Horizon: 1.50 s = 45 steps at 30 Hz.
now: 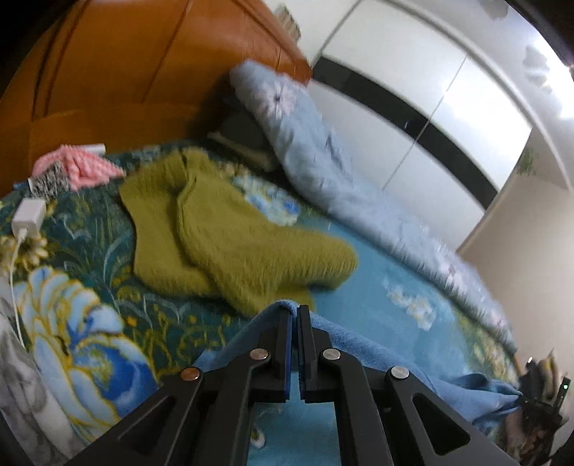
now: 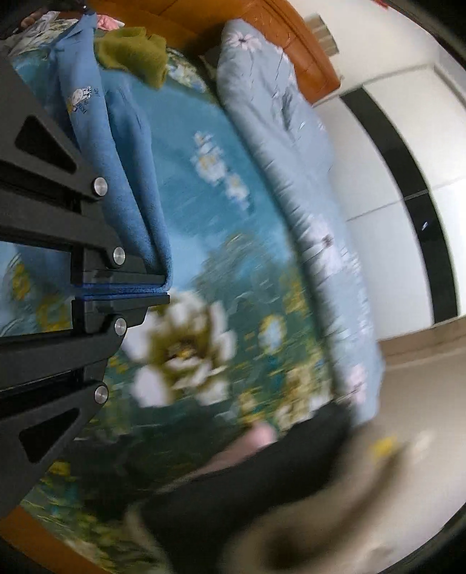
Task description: Fold clothes
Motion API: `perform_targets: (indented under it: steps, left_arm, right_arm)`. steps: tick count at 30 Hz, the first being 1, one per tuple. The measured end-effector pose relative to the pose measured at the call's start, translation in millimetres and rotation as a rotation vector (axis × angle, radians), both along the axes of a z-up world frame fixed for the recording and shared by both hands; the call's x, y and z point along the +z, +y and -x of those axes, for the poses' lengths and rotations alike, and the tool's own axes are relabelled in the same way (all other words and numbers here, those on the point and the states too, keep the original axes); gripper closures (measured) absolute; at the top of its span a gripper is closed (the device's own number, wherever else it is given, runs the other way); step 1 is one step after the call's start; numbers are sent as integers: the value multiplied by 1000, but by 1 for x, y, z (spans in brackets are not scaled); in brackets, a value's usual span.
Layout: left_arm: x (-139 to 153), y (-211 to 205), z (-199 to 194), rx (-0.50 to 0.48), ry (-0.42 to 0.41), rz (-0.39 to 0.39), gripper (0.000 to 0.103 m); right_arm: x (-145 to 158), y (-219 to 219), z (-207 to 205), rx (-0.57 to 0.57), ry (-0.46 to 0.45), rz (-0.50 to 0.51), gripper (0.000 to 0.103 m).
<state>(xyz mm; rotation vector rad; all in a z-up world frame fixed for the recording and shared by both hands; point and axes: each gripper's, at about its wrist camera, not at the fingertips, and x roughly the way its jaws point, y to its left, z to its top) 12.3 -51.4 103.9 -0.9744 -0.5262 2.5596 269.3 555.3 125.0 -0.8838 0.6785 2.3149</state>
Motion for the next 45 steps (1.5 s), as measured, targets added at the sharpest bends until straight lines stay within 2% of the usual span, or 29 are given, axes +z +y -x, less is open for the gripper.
perform_targets:
  steps: [4, 10, 11, 13, 15, 17, 21, 26, 30, 34, 36, 39, 42, 45]
  left_arm:
    - [-17, 8, -2, -25, -50, 79, 98]
    - [-21, -4, -7, -25, -79, 133, 94]
    - [-20, -6, -8, -12, -77, 148, 92]
    - [-16, -11, -11, 15, -72, 179, 79]
    - [-10, -19, -13, 55, -58, 208, 74]
    - [-5, -26, -14, 83, -48, 213, 71]
    - [3, -18, -13, 62, -22, 212, 65]
    - [4, 54, -13, -141, 0, 203, 61]
    - [-10, 122, -16, -344, -42, 171, 59]
    - [-30, 185, -30, -506, -84, 214, 59]
    - [-40, 209, -40, -571, -108, 237, 59]
    - [-53, 232, -57, -650, -122, 282, 59]
    - [-61, 238, -71, -692, -136, 315, 59]
    - [-65, 239, -81, -734, -142, 344, 59]
  right_arm:
    - [-31, 1, -25, -25, -17, 74, 101]
    - [-41, -3, -34, -6, -49, 61, 101]
    - [-41, -4, -34, -2, -57, 51, 99]
    - [-39, -7, -39, 4, -64, 32, 97]
    - [-35, -10, -45, 7, -67, 13, 87]
    - [-30, -12, -51, 8, -68, -11, 73]
    - [-19, -16, -63, 10, -71, -60, 66]
    - [-10, -25, -60, 21, -110, -125, 58]
    - [-17, -22, -63, 14, -153, -125, 58]
    - [-16, -10, -82, -49, -124, -98, 58]
    - [-10, -9, -82, -42, -91, -89, 58]
    - [-3, -15, -62, 34, -52, -91, 57]
    - [-2, -33, -21, 178, -54, -127, 56]
    - [-7, -55, 21, 346, -71, -162, 48]
